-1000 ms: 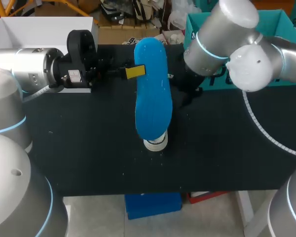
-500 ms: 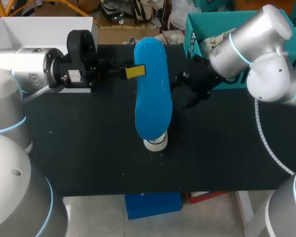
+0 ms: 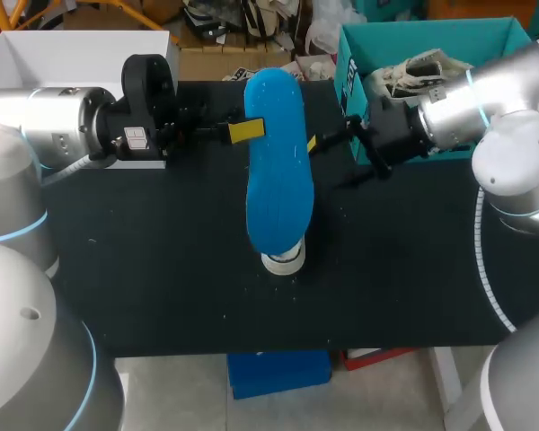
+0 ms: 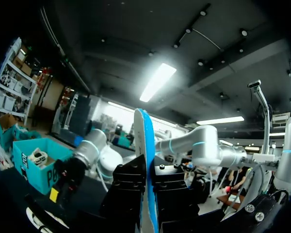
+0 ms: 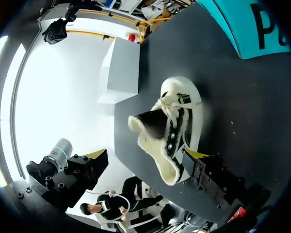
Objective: Take the shoe out of the shoebox, open the shoe tongue, remove and reinsert the insole, then place the shoe into the shoebox
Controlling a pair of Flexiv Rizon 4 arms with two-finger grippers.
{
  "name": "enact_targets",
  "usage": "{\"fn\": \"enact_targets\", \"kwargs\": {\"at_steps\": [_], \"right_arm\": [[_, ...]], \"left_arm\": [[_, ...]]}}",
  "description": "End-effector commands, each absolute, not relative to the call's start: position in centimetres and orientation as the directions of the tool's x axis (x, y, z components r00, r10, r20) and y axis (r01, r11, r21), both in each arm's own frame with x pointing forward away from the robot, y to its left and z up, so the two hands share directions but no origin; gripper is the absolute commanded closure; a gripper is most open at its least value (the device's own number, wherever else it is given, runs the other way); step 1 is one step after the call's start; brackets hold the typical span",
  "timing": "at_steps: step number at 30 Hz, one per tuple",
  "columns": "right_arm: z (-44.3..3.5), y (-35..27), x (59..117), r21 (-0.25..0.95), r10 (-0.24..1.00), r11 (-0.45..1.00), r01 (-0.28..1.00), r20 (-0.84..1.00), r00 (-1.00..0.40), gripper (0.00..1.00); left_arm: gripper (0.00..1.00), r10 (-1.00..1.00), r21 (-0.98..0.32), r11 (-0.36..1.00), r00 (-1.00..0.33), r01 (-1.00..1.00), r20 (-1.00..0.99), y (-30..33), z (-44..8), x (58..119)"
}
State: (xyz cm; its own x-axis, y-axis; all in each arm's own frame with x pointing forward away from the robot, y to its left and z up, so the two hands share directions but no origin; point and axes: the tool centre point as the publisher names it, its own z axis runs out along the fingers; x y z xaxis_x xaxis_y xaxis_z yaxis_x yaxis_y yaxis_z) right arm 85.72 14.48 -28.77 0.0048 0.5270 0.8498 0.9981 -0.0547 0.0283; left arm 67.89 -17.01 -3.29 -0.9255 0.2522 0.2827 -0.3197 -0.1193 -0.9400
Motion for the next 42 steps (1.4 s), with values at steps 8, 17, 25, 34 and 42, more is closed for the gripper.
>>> {"fn": "enact_targets", "kwargs": {"at_steps": [8,17,25,34,42], "right_arm": [[-26.8,14.0,84.8,0.04,0.381,-0.09,0.995,0.924,-0.003,0.0],[-24.8,14.3,84.1,0.042,0.336,-0.094,0.995,0.942,-0.008,0.0],[-25.2,14.6,83.7,-0.007,0.248,-0.094,0.996,0.968,0.03,0.0],[-25.3,14.6,83.8,0.007,0.165,-0.088,0.996,0.986,0.008,0.0],[-25.3,14.6,83.8,0.007,0.165,-0.088,0.996,0.986,0.008,0.0]], "left_arm": [[1.0,0.25,-0.94,-0.121,-0.926,-0.318,0.282,-17.2,-3.4,67.9],[1.0,0.25,-0.94,-0.121,-0.926,-0.318,0.282,-17.2,-3.4,67.9],[1.0,0.25,-0.94,-0.121,-0.926,-0.318,0.282,-17.2,-3.4,67.9],[1.0,0.25,-0.94,-0.121,-0.926,-0.318,0.282,-17.2,-3.4,67.9],[1.0,0.075,-0.917,0.121,-0.925,0.38,-0.374,-18.6,-7.1,66.3]]}}
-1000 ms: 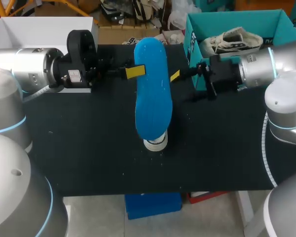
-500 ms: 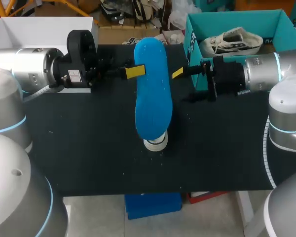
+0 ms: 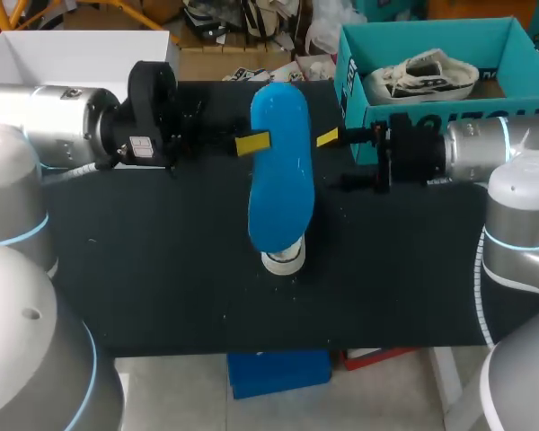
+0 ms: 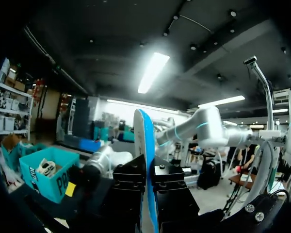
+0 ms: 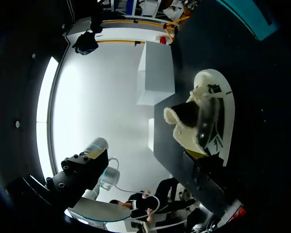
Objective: Take the shoe out of the shoebox, open the shoe tongue, remove and reinsert the insole, then place the shoe into the shoebox
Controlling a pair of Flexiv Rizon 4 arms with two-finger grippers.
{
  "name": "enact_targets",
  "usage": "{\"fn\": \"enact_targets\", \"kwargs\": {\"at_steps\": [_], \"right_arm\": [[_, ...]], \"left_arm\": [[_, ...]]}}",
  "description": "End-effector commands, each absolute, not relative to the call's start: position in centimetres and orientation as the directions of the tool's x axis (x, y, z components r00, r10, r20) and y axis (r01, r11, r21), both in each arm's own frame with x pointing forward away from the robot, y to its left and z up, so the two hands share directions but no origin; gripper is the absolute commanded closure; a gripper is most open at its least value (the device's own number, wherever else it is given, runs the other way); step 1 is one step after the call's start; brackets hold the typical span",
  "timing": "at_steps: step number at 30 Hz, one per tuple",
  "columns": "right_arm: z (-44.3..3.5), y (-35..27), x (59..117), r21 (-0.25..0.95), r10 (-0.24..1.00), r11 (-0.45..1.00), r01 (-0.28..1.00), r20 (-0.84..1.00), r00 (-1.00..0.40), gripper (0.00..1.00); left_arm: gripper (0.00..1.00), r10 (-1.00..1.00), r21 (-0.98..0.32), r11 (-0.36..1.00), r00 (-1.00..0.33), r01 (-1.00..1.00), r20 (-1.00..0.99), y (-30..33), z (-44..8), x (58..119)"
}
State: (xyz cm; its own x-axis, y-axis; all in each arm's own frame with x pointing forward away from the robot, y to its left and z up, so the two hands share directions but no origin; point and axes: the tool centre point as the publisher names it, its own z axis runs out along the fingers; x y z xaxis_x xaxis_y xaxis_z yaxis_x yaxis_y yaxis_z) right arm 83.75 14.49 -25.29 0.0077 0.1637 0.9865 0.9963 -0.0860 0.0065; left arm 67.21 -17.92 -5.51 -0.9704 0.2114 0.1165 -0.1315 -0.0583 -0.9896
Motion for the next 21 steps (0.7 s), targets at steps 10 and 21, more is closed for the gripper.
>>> {"fn": "enact_targets", "kwargs": {"at_steps": [10,21], "right_arm": [[-25.3,14.6,83.8,0.007,0.165,-0.088,0.996,0.986,0.008,0.0],[-25.3,14.6,83.8,0.007,0.165,-0.088,0.996,0.986,0.008,0.0]], "left_arm": [[1.0,0.066,-0.915,0.132,-0.924,0.381,-0.376,-19.2,-10.8,67.4],[1.0,0.066,-0.915,0.132,-0.924,0.381,-0.376,-19.2,-10.8,67.4]]}}
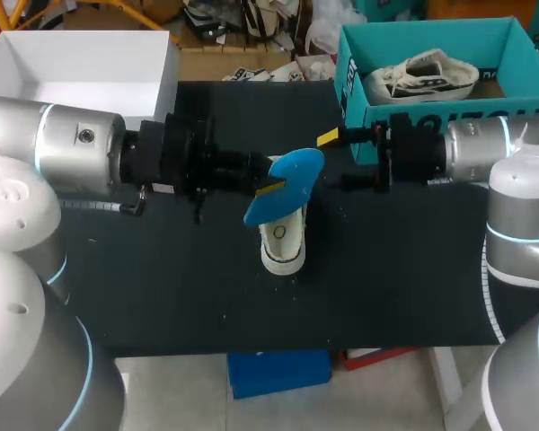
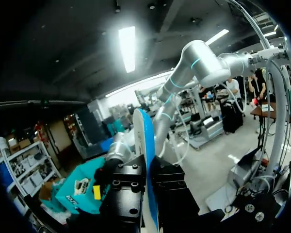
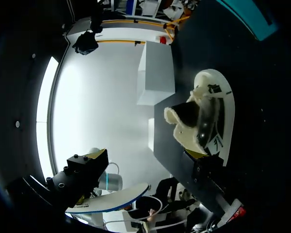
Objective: Take the shoe out of the shoebox, open the shoe tongue, remove and reinsert the insole, then place the shoe into the shoebox
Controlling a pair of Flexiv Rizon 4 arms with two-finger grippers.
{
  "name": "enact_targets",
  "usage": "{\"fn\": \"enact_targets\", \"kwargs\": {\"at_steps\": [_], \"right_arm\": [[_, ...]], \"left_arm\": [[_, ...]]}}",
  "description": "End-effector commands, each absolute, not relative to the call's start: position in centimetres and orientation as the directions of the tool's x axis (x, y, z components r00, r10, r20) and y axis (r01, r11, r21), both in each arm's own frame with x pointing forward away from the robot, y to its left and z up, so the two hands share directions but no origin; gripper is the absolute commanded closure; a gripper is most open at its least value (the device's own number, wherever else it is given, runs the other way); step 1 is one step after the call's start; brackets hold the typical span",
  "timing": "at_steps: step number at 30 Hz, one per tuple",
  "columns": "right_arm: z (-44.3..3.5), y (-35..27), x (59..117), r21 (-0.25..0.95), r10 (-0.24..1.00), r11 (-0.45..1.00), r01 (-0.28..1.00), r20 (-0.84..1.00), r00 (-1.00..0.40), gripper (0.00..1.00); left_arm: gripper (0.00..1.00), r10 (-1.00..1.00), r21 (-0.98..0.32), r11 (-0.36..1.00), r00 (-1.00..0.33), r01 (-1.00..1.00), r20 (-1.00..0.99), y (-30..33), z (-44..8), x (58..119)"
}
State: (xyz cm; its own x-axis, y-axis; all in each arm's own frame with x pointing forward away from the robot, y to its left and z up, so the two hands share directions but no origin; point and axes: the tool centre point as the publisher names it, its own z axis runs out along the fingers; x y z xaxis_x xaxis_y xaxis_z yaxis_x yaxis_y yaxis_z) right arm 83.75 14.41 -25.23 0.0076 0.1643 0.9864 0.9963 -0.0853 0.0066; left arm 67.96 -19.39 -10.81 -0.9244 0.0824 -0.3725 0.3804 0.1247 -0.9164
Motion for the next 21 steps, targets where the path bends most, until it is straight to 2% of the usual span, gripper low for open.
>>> {"fn": "enact_targets", "kwargs": {"at_steps": [1,3,4,5,7,11,14,16,21], "right_arm": [[-25.3,14.6,83.8,0.007,0.165,-0.088,0.996,0.986,0.008,0.0],[-25.3,14.6,83.8,0.007,0.165,-0.088,0.996,0.986,0.008,0.0],[-25.3,14.6,83.8,0.007,0.165,-0.088,0.996,0.986,0.008,0.0],[-25.3,14.6,83.8,0.007,0.165,-0.088,0.996,0.986,0.008,0.0],[-25.3,14.6,83.8,0.007,0.165,-0.088,0.996,0.986,0.008,0.0],[-25.3,14.6,83.8,0.007,0.165,-0.088,0.996,0.986,0.008,0.0],[-25.3,14.6,83.8,0.007,0.165,-0.088,0.996,0.986,0.008,0.0],[-25.3,14.6,83.8,0.007,0.165,-0.088,0.996,0.986,0.008,0.0],[-25.3,14.6,83.8,0.007,0.165,-0.088,0.996,0.986,0.008,0.0]], "left_arm": [[1.0,0.066,-0.915,0.132,-0.924,0.381,-0.376,-19.2,-10.8,67.4],[1.0,0.066,-0.915,0.132,-0.924,0.381,-0.376,-19.2,-10.8,67.4],[1.0,0.097,-0.859,0.144,-0.871,0.491,-0.481,-19.6,-10.8,66.4],[1.0,0.11,-0.846,0.071,-0.848,0.528,-0.519,-19.8,-11.1,65.6],[1.0,0.145,-0.779,0.071,-0.779,0.623,-0.61,-20.0,-12.4,64.2],[1.0,0.158,-0.699,0.003,-0.69,0.715,-0.706,-19.5,-14.6,62.7],[1.0,0.17,-0.57,0.045,-0.568,0.821,-0.805,-19.1,-15.8,62.5],[1.0,0.206,-0.527,0.014,-0.518,0.85,-0.83,-19.0,-16.4,62.2],[1.0,0.222,-0.528,-0.012,-0.512,0.849,-0.83,-18.9,-16.7,62.0]]}}
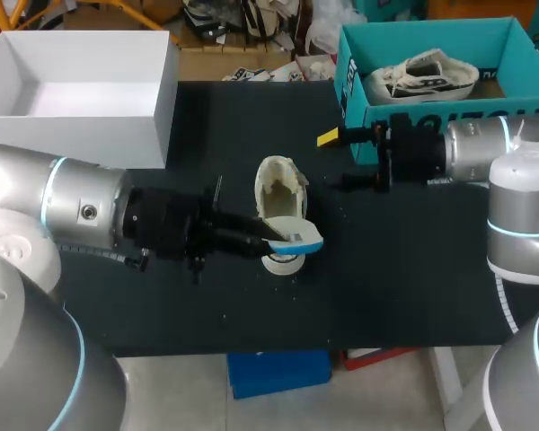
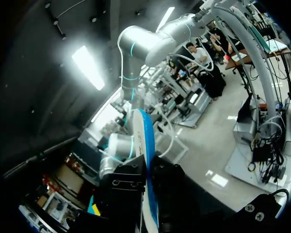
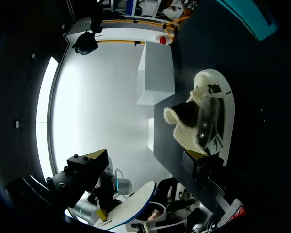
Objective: Take the shoe out of the shoebox, open the shoe tongue, remove and reinsert the insole, then place the shoe into the shoebox
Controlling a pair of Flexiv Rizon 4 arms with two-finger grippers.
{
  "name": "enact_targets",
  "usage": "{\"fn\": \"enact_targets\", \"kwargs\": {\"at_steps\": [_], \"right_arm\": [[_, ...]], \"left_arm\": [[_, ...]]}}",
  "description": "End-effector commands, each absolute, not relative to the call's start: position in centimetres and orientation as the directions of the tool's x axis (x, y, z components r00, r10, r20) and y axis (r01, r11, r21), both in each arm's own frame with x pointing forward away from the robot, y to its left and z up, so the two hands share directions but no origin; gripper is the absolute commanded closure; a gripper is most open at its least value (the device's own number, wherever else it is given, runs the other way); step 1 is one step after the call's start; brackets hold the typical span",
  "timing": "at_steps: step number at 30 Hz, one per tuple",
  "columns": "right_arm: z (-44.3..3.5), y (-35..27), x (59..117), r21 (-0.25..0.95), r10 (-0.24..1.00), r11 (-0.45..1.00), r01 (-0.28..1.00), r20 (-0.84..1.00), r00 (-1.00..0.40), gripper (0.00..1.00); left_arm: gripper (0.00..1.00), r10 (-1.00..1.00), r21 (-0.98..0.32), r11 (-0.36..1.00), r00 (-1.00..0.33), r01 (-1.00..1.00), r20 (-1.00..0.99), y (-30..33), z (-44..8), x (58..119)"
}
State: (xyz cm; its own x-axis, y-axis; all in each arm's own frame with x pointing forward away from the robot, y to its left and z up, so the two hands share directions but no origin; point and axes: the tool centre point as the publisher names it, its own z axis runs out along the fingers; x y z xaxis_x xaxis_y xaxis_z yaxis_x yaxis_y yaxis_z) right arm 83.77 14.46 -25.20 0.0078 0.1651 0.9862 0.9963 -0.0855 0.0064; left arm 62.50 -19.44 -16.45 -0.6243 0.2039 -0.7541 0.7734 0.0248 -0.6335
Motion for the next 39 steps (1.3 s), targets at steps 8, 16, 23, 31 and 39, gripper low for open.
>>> {"fn": "enact_targets", "kwargs": {"at_steps": [8,16,23,31,39], "right_arm": [[-25.3,14.6,83.8,0.007,0.165,-0.088,0.996,0.986,0.008,0.0],[-25.3,14.6,83.8,0.007,0.165,-0.088,0.996,0.986,0.008,0.0],[-25.3,14.6,83.8,0.007,0.165,-0.088,0.996,0.986,0.008,0.0],[-25.3,14.6,83.8,0.007,0.165,-0.088,0.996,0.986,0.008,0.0],[-25.3,14.6,83.8,0.007,0.165,-0.088,0.996,0.986,0.008,0.0]], "left_arm": [[1.0,0.222,-0.528,-0.012,-0.512,0.849,-0.83,-18.9,-16.7,62.0],[1.0,0.219,-0.316,-0.014,-0.306,0.949,-0.927,-18.9,-17.8,61.4],[1.0,0.225,-0.081,0.033,-0.086,0.996,-0.97,-18.7,-20.6,60.9],[1.0,0.255,-0.133,0.06,-0.144,0.989,-0.956,-18.6,-22.1,61.7],[1.0,0.255,-0.133,0.06,-0.144,0.989,-0.956,-18.6,-22.1,61.7]]}}
